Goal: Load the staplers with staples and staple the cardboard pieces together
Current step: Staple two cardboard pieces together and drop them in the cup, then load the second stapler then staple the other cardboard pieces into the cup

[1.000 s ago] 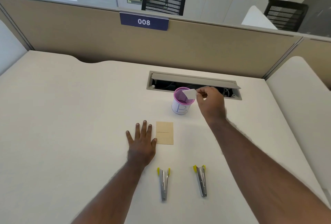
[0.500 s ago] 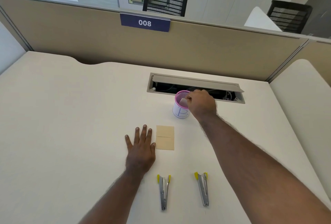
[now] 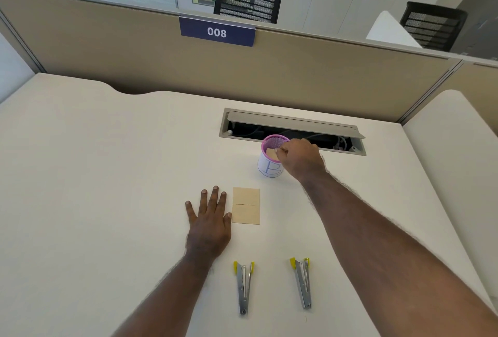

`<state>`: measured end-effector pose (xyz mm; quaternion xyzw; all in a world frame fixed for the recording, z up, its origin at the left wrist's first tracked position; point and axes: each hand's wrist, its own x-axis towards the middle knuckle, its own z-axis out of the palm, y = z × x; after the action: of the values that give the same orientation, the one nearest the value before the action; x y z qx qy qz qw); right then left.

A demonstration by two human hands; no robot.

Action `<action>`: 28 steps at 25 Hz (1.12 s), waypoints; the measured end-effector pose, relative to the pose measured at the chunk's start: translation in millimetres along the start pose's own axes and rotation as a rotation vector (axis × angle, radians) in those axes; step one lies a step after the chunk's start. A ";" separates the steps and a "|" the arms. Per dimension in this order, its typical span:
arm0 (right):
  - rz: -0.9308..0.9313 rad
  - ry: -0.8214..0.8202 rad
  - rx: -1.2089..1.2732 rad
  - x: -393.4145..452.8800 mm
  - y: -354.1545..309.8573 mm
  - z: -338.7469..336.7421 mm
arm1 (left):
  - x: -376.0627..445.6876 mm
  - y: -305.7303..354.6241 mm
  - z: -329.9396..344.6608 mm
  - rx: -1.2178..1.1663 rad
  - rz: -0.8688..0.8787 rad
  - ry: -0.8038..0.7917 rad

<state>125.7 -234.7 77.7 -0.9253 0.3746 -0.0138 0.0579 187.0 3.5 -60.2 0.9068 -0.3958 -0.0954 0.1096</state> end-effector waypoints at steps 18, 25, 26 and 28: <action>0.045 0.076 0.521 -218.3 -8.5 59.0 | -77.6 2.0 -41.4 -0.266 -0.076 0.050; 0.285 -0.287 0.671 -284.0 -48.2 109.1 | -136.2 32.5 -34.0 -0.636 -0.225 -0.121; 0.309 -0.287 0.686 -284.9 -53.2 110.1 | -137.1 35.8 -34.0 -0.666 -0.285 -0.179; 0.341 -0.284 0.720 -284.7 -61.1 112.4 | -134.4 40.3 -35.4 -0.691 -0.353 -0.287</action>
<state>-29.0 17.5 -21.6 -0.7634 0.4821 -0.0064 0.4298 78.3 80.4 -3.7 0.8482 -0.1900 -0.3656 0.3330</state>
